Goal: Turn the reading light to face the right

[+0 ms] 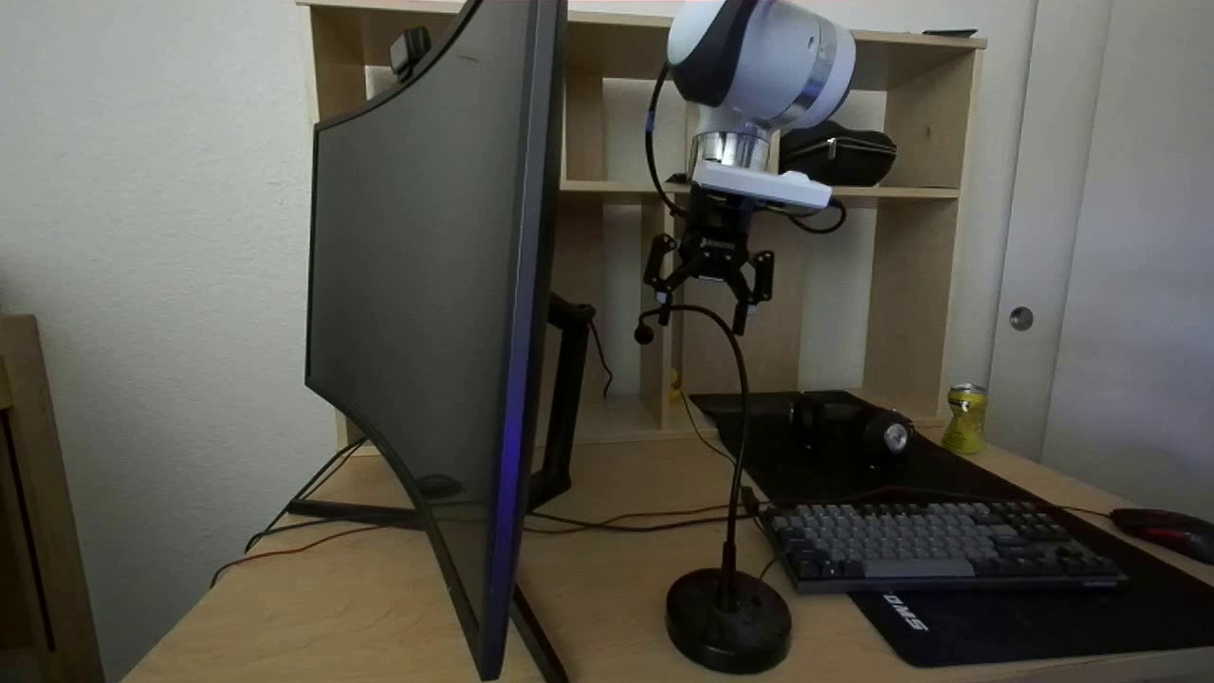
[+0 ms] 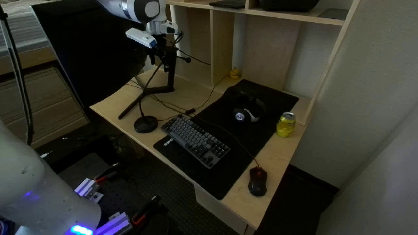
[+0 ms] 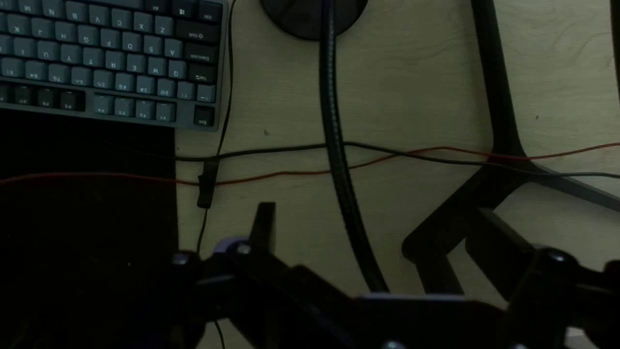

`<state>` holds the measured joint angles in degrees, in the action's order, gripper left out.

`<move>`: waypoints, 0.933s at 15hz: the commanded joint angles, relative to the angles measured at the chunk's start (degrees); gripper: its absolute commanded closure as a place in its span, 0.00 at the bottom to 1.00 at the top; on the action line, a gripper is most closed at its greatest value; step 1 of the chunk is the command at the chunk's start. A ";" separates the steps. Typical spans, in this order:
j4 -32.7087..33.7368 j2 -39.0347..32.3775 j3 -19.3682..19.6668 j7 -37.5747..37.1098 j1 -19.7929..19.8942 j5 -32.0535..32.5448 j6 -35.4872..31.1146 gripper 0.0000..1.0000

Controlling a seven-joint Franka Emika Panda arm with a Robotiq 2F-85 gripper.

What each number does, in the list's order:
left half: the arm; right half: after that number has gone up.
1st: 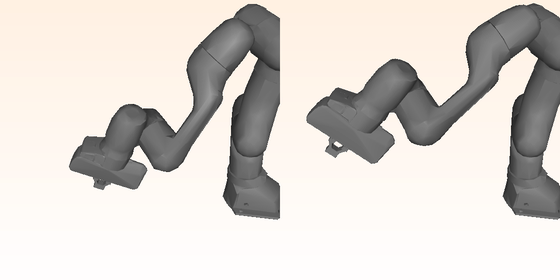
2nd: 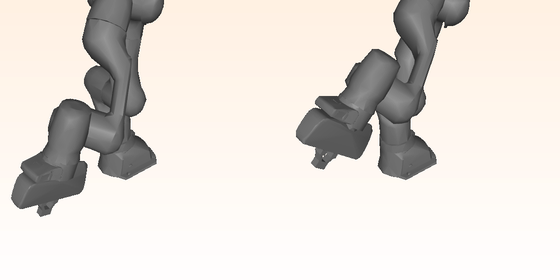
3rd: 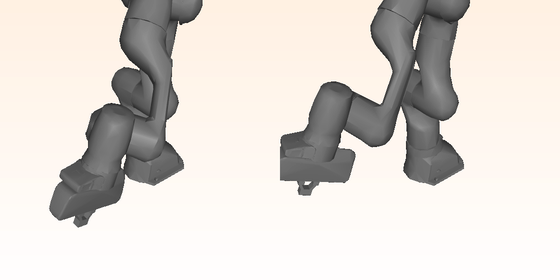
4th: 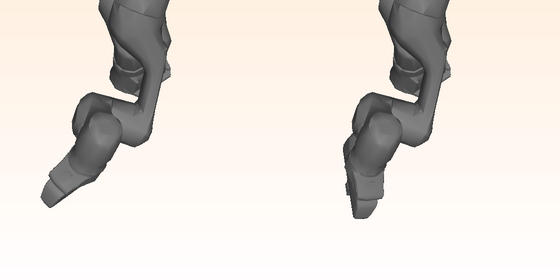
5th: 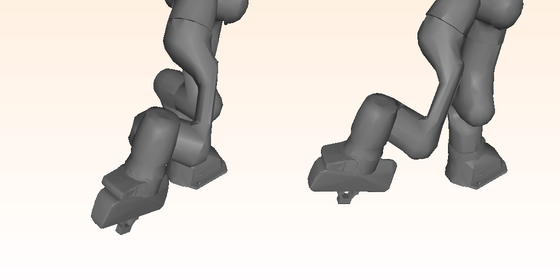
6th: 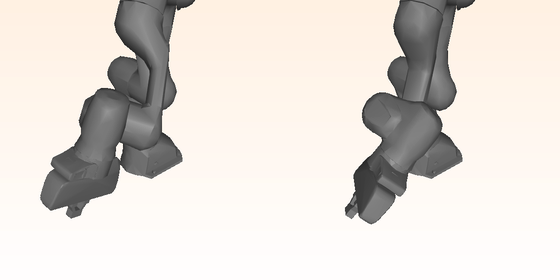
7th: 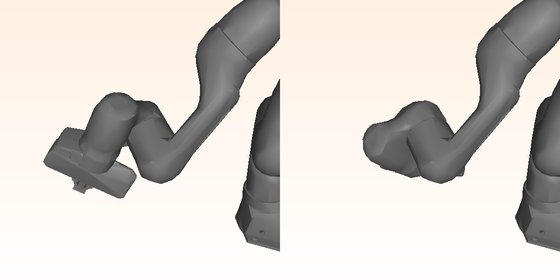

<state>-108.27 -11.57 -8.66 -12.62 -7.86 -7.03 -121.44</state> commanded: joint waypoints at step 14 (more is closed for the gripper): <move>-2.84 2.10 2.53 -11.51 -1.71 7.20 0.72 1.00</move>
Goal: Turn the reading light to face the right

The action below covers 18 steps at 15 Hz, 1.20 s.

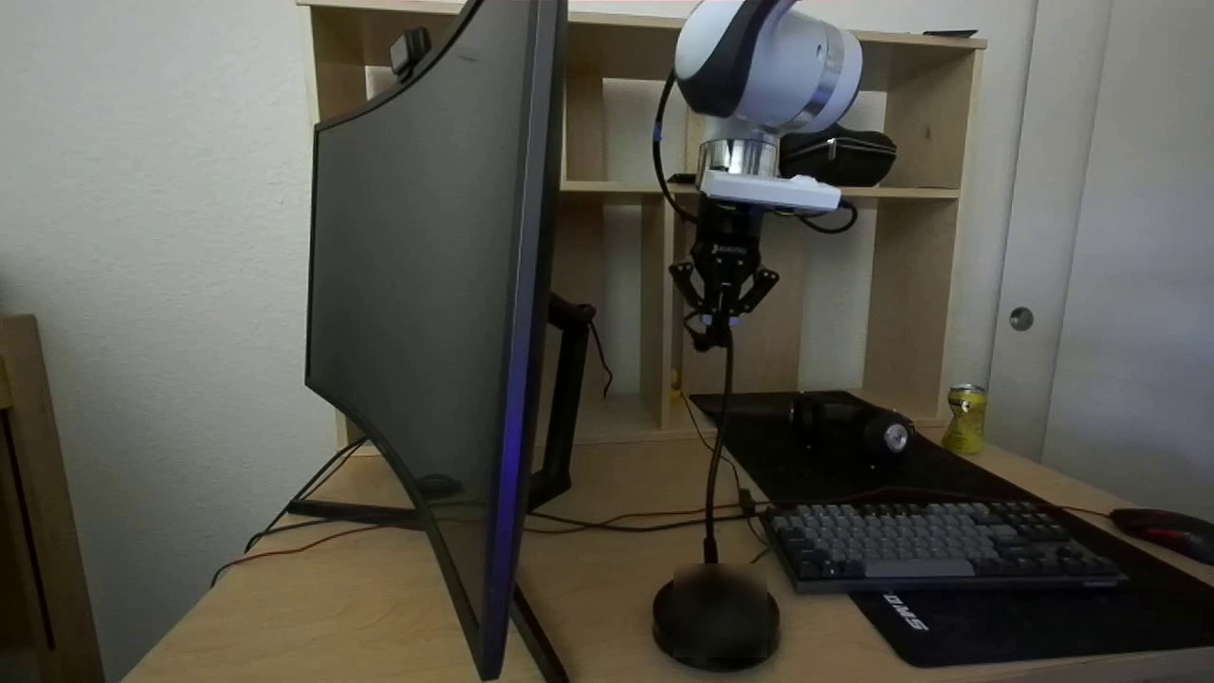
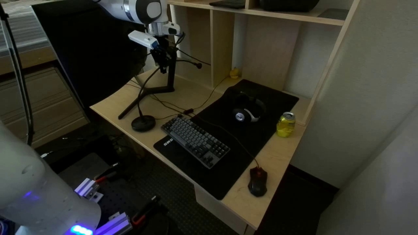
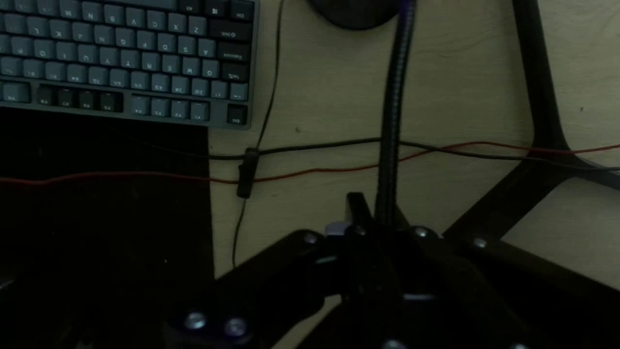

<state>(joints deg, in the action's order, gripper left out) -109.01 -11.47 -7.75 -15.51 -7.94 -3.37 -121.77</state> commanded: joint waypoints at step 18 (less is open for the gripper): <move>24.65 -10.79 3.40 -42.67 1.94 -17.55 29.57 0.98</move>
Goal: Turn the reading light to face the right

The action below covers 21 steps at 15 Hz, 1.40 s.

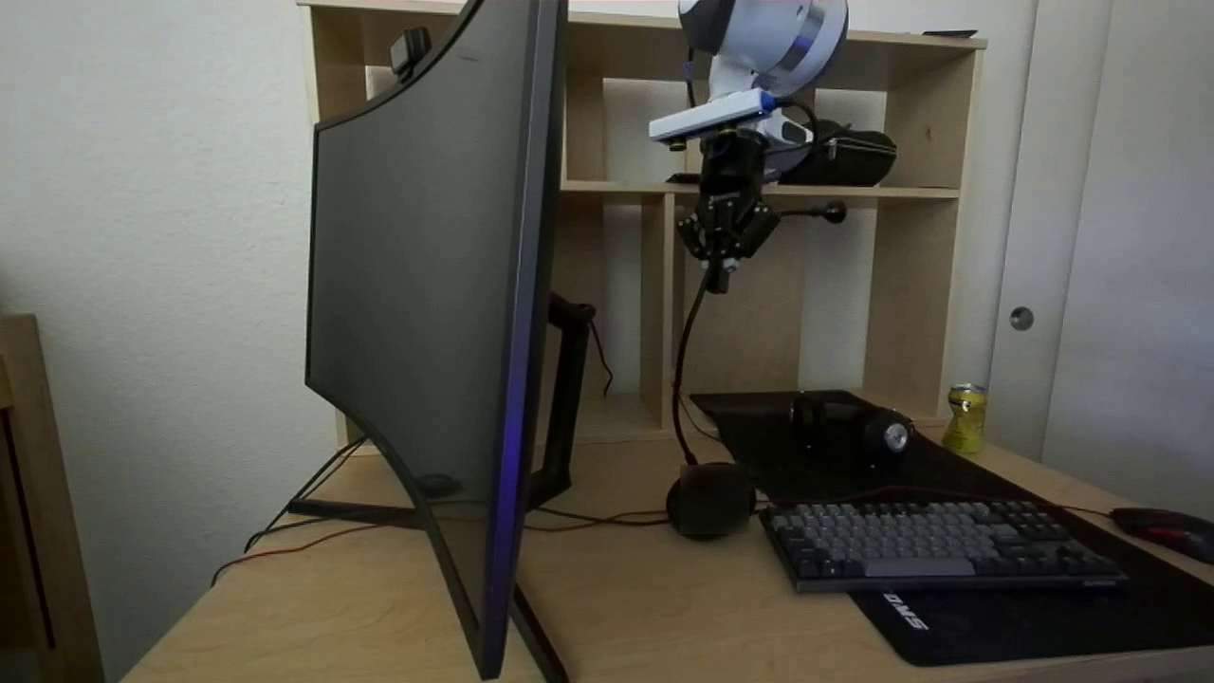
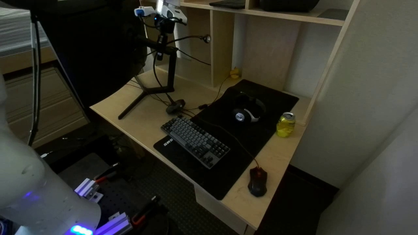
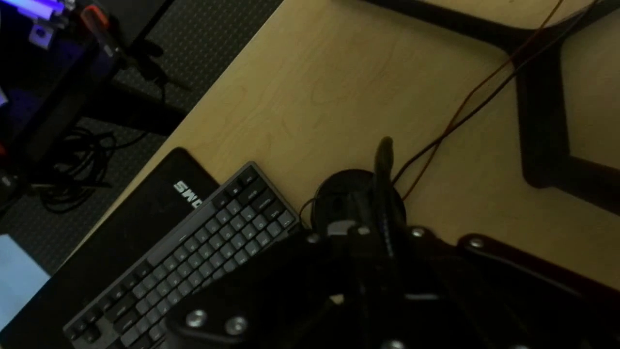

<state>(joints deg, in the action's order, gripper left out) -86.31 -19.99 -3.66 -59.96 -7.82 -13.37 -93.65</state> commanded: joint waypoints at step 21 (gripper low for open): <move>-43.92 20.43 6.91 32.50 9.75 -55.61 -2.75 0.98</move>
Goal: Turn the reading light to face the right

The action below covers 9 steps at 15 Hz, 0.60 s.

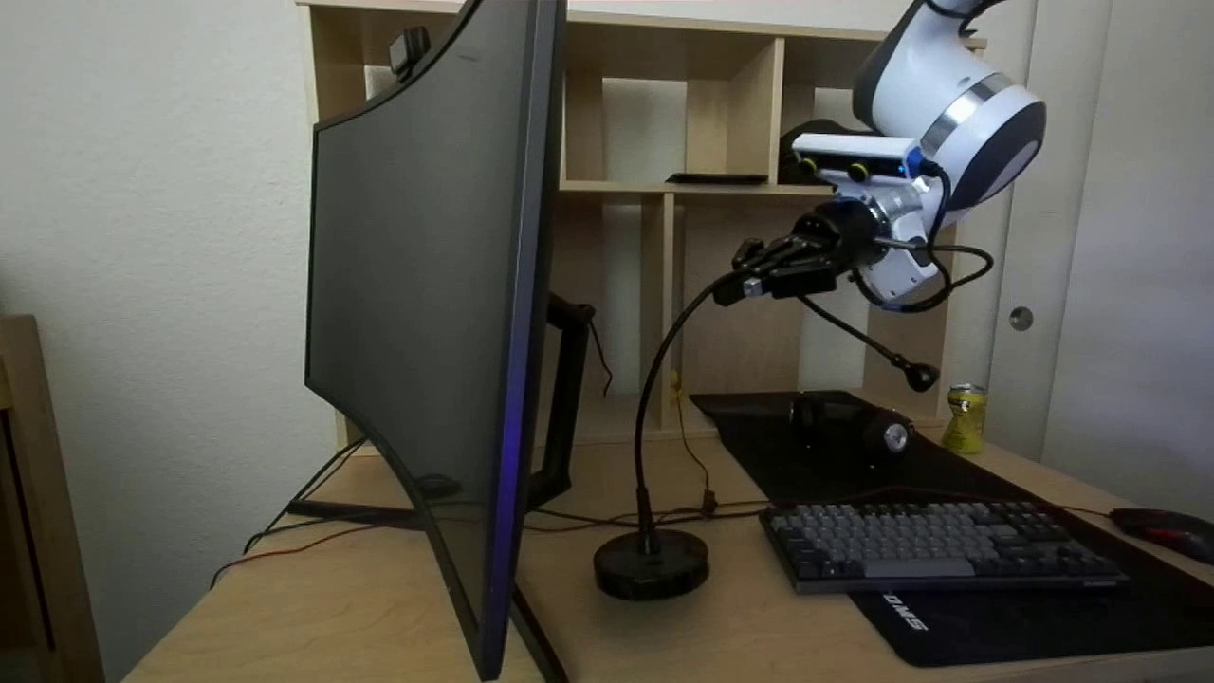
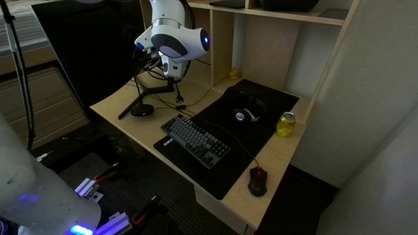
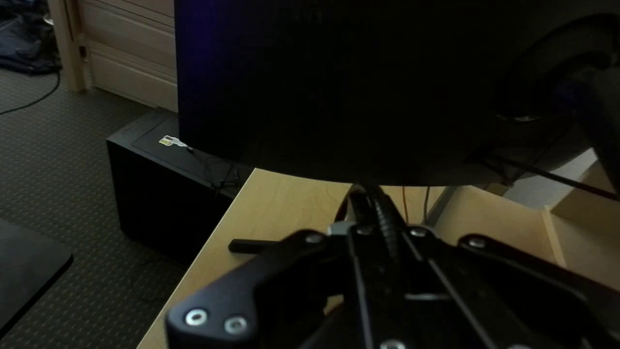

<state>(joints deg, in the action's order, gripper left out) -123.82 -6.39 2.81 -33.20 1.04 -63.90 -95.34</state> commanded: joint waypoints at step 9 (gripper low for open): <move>-12.18 12.45 1.14 31.32 1.40 -3.54 -9.62 0.98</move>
<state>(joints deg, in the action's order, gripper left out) -133.78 2.60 3.97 -8.35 1.52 -64.55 -104.29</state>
